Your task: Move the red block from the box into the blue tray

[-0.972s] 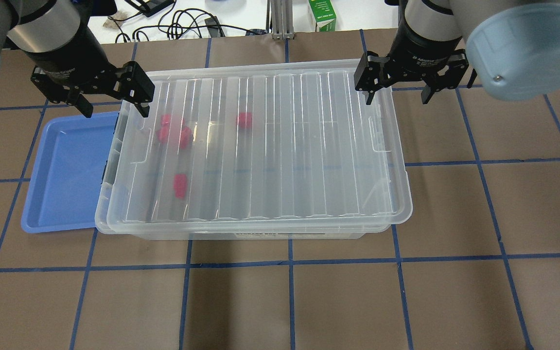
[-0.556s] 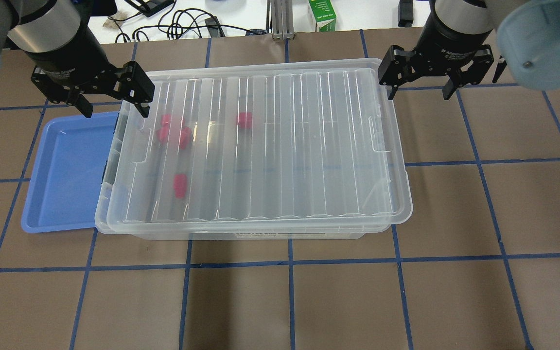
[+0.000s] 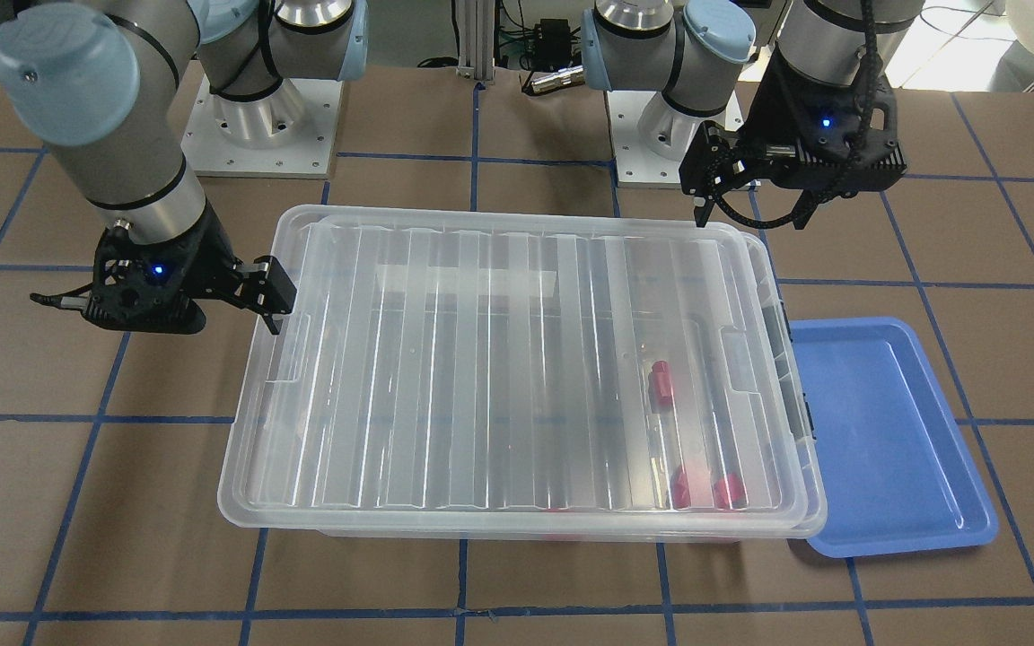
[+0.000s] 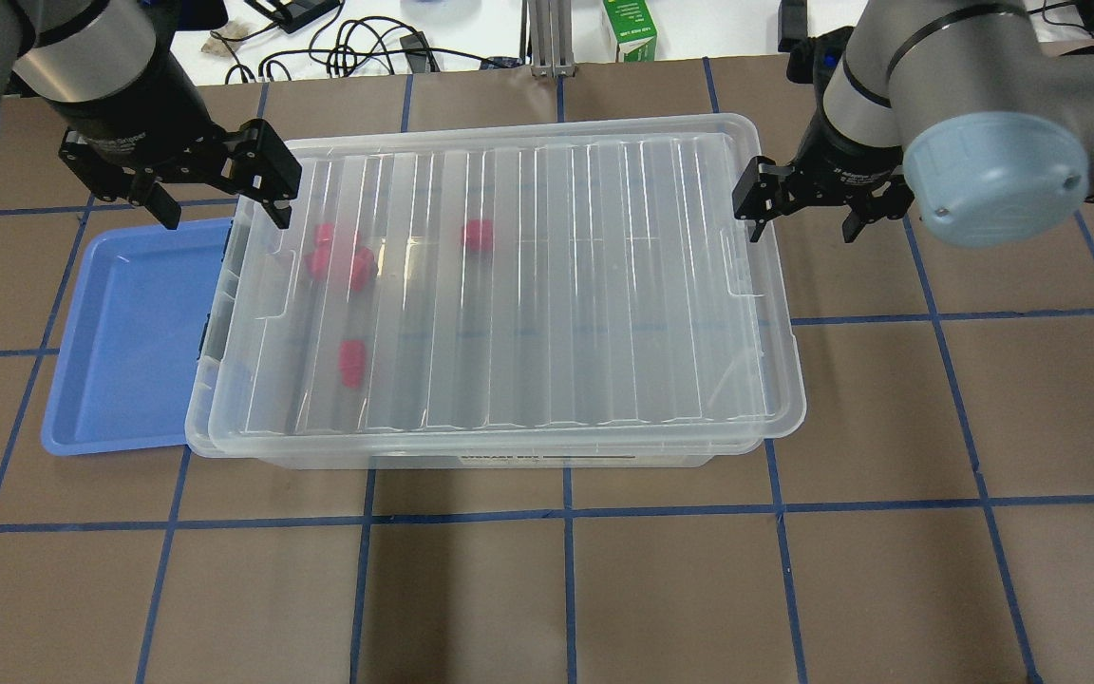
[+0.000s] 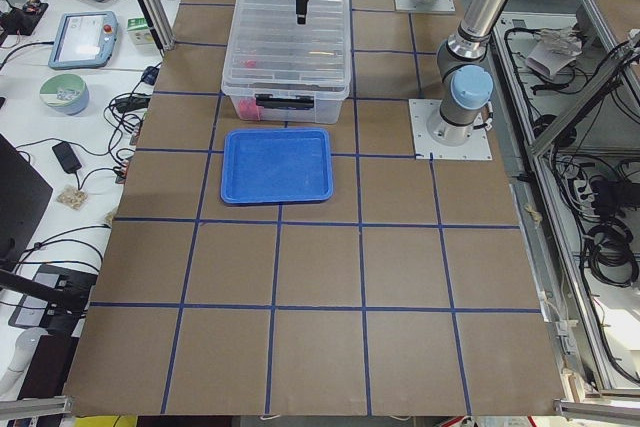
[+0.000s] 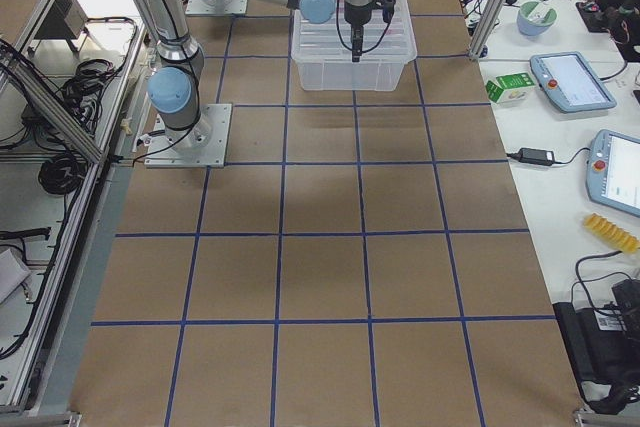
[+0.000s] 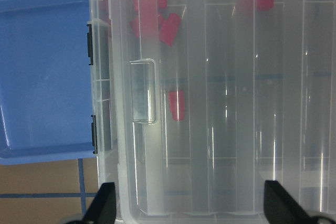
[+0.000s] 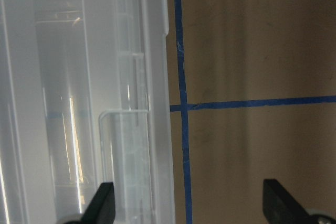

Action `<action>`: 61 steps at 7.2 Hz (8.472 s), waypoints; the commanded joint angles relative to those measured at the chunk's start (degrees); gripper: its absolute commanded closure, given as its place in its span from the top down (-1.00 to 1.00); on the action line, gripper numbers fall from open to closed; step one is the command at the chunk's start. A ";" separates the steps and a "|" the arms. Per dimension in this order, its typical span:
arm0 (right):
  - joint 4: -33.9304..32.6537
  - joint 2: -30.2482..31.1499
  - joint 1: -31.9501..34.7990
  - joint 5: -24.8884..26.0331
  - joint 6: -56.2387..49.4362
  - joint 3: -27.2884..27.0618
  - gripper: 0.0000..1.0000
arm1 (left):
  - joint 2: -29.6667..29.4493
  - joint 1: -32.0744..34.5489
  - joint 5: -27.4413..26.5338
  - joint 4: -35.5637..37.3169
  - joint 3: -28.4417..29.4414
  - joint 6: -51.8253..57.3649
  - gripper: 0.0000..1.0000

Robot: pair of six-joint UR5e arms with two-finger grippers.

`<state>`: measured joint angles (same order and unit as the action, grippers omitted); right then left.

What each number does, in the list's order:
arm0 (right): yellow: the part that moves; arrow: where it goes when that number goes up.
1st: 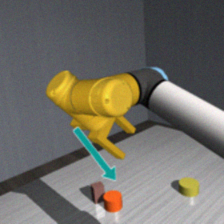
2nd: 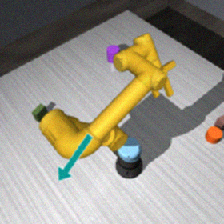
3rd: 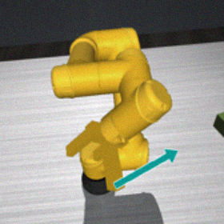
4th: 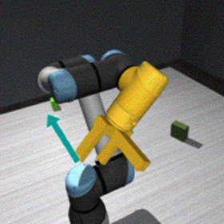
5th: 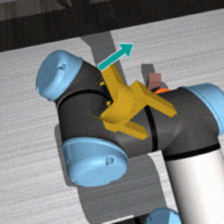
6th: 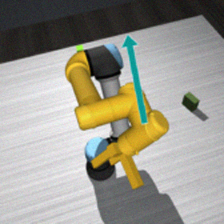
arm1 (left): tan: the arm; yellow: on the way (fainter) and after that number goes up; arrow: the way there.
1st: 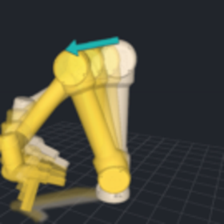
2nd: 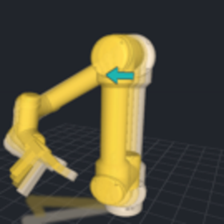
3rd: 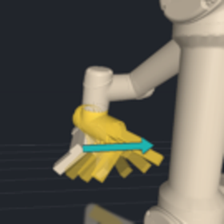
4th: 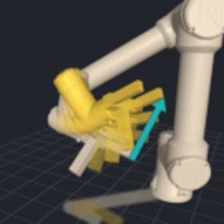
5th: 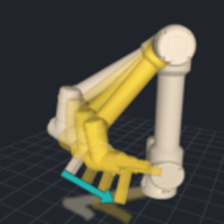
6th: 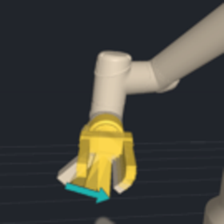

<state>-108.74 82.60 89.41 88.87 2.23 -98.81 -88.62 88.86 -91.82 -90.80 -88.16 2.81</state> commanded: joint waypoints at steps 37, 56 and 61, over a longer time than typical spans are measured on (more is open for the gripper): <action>13.47 5.29 0.94 -0.28 8.06 12.06 1.00 | -14.29 -1.05 1.20 31.01 -23.54 -4.75 1.00; 13.47 5.29 1.12 0.43 7.53 11.62 1.00 | -9.90 -4.91 -0.91 10.55 -2.38 -0.37 -0.50; 13.47 4.94 -0.28 0.69 4.73 11.62 1.00 | -12.26 -23.16 -0.03 11.51 -4.65 22.53 -0.50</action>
<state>-95.27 87.71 89.85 89.51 8.35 -87.19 -99.26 71.17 -92.19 -79.99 -91.68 18.06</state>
